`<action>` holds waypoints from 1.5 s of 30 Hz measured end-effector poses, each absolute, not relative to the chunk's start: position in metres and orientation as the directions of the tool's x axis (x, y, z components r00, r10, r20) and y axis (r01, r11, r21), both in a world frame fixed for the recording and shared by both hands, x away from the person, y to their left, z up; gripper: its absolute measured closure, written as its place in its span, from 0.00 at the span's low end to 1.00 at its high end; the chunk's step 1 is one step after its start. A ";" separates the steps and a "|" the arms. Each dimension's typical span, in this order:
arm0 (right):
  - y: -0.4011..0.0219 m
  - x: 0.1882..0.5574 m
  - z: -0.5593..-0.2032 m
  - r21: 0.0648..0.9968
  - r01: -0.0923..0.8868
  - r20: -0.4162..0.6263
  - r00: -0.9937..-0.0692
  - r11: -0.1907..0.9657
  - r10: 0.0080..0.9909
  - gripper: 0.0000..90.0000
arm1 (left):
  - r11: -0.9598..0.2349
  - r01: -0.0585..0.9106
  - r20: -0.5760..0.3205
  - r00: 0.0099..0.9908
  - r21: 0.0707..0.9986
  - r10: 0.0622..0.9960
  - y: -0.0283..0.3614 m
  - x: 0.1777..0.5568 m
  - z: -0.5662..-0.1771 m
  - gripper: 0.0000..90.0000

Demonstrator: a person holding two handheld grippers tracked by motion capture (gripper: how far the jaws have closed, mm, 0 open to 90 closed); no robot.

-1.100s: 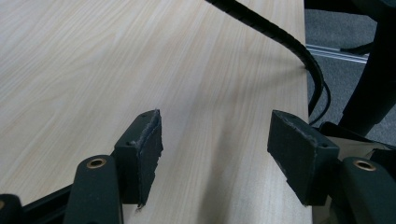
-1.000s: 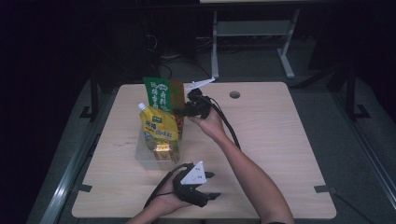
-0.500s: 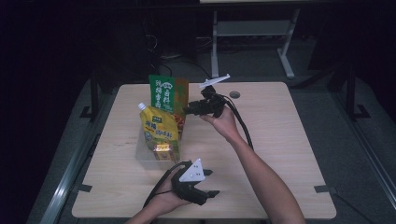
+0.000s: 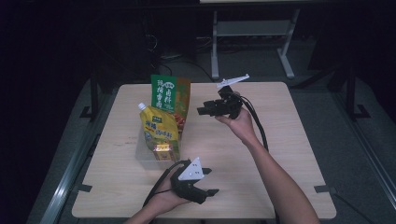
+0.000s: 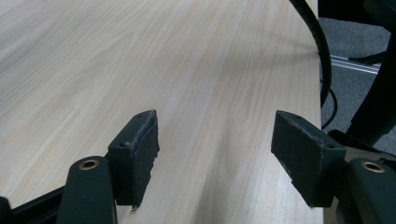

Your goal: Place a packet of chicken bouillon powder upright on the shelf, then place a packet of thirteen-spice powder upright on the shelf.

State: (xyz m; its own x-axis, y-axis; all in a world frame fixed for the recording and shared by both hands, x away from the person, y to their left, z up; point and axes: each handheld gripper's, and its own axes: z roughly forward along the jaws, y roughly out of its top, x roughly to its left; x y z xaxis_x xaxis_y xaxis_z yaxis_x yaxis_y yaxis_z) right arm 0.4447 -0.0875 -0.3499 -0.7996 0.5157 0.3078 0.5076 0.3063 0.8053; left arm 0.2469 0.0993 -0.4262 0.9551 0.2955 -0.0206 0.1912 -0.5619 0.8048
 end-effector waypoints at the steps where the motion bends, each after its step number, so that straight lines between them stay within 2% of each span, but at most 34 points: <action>1: -0.090 0.444 -0.350 0.806 0.504 0.304 -0.802 0.310 0.514 0.54 | -0.564 0.188 -0.017 0.956 0.804 0.294 0.100 0.247 -0.426 0.35; 15: -0.118 0.424 -0.346 0.807 0.496 0.277 -0.796 0.319 0.538 0.51 | -0.572 0.189 -0.011 0.954 0.798 0.299 0.101 0.250 -0.427 0.34; 45: -0.169 0.387 -0.367 0.772 0.552 0.301 -0.754 0.315 0.583 0.45 | -0.560 0.199 -0.023 0.952 0.804 0.305 0.101 0.250 -0.429 0.33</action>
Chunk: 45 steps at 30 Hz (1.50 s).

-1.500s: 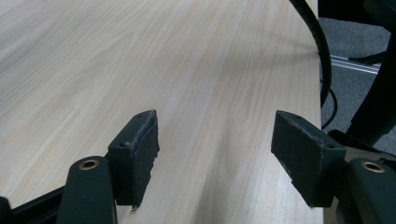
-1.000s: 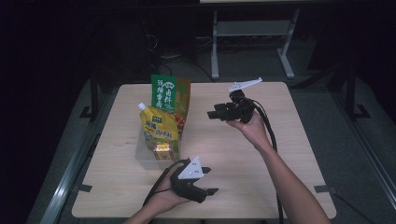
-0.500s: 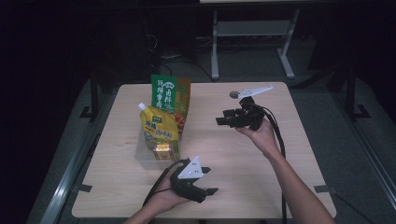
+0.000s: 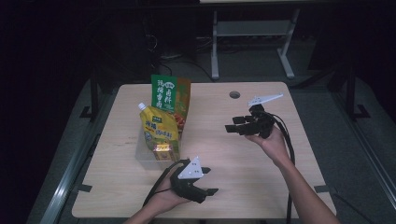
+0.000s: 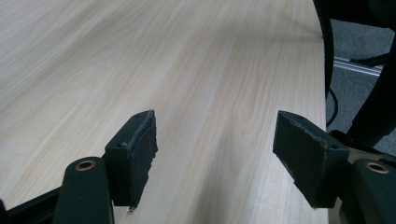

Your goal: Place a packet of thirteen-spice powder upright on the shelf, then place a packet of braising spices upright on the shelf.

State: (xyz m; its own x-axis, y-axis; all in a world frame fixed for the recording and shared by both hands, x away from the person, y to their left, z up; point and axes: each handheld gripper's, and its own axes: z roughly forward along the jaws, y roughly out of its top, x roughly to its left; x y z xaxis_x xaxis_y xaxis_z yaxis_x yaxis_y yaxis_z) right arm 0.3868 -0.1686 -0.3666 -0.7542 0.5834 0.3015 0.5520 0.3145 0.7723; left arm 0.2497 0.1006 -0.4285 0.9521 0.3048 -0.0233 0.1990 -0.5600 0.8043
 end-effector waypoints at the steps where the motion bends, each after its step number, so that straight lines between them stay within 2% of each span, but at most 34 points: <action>1: -0.173 0.384 -0.367 0.775 0.556 0.311 -0.750 0.300 0.584 0.46 | -0.563 0.190 -0.014 0.954 0.804 0.301 0.101 0.250 -0.428 0.33; 45: -0.221 0.338 -0.408 0.730 0.635 0.376 -0.684 0.255 0.626 0.41 | -0.556 0.219 -0.031 0.944 0.802 0.328 0.105 0.253 -0.430 0.32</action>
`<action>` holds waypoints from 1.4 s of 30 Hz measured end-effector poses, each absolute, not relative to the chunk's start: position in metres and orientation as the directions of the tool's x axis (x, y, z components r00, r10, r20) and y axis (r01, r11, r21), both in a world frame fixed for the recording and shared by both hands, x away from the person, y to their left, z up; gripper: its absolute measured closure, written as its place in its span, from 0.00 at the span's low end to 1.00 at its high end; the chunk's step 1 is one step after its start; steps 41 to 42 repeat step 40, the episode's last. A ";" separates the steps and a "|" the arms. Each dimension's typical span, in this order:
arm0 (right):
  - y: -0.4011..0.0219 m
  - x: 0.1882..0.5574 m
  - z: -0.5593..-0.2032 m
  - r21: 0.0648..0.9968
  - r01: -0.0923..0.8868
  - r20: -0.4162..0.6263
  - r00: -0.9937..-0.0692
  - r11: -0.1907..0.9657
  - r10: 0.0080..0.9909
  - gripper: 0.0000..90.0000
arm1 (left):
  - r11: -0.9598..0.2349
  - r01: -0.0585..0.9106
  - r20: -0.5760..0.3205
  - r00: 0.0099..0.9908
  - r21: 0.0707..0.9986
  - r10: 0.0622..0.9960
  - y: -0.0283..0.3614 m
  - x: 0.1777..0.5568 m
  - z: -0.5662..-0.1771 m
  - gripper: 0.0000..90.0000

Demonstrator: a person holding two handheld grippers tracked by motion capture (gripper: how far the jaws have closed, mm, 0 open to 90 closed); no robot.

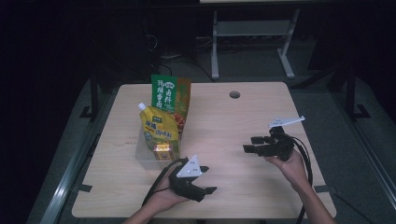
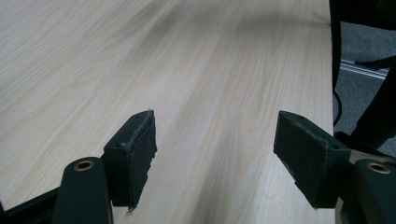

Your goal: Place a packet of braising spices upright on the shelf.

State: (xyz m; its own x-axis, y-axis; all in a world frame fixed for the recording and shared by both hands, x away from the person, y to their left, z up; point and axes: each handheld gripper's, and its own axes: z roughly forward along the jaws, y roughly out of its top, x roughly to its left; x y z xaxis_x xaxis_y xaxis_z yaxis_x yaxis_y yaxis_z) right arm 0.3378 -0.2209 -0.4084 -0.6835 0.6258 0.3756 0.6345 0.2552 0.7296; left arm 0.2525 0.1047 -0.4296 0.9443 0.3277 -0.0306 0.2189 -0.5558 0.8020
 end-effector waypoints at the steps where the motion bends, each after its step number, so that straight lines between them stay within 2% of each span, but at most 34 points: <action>1: -0.221 0.336 -0.410 0.733 0.631 0.373 -0.685 0.253 0.626 0.41 | -0.557 0.219 -0.029 0.944 0.801 0.329 0.105 0.253 -0.430 0.32; 25: -0.238 0.298 -0.441 0.690 0.687 0.438 -0.645 0.225 0.626 0.39 | -0.567 0.225 -0.019 0.938 0.793 0.345 0.107 0.252 -0.432 0.32; 42: -0.239 0.271 -0.448 0.716 0.664 0.413 -0.650 0.213 0.638 0.32 | -0.568 0.231 -0.021 0.936 0.790 0.351 0.107 0.253 -0.433 0.31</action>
